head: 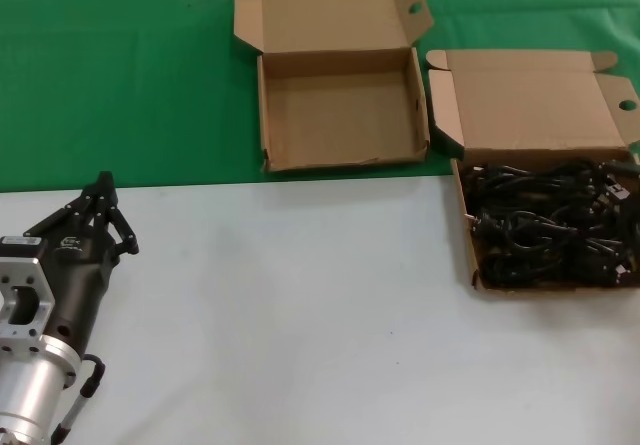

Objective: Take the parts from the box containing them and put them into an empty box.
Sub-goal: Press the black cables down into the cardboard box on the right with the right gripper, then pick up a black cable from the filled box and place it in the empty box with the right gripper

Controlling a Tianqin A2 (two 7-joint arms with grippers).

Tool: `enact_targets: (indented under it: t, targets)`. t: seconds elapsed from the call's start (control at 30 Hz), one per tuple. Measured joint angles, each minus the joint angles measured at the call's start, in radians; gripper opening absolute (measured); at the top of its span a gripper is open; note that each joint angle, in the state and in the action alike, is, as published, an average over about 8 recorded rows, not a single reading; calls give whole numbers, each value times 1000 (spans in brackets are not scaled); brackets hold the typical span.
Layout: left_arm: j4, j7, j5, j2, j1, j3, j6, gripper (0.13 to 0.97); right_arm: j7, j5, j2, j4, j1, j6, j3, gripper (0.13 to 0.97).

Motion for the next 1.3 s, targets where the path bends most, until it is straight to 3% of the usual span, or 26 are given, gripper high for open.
enact_targets:
  t: [0.1,0.67,0.93,1.3]
  targets:
    - [0,0,0,0,0,0,0,139,-3,2,0,-5,1,1,3,753]
    - [0,0,0,0,0,0,0,139,-30,19,-8,-64,1,-10,20,352]
    - [0,0,0,0,0,0,0,139,-45,25,-15,-79,5,-6,27,214]
    - [0,0,0,0,0,0,0,139,58,32,31,37,-34,-14,40,152]
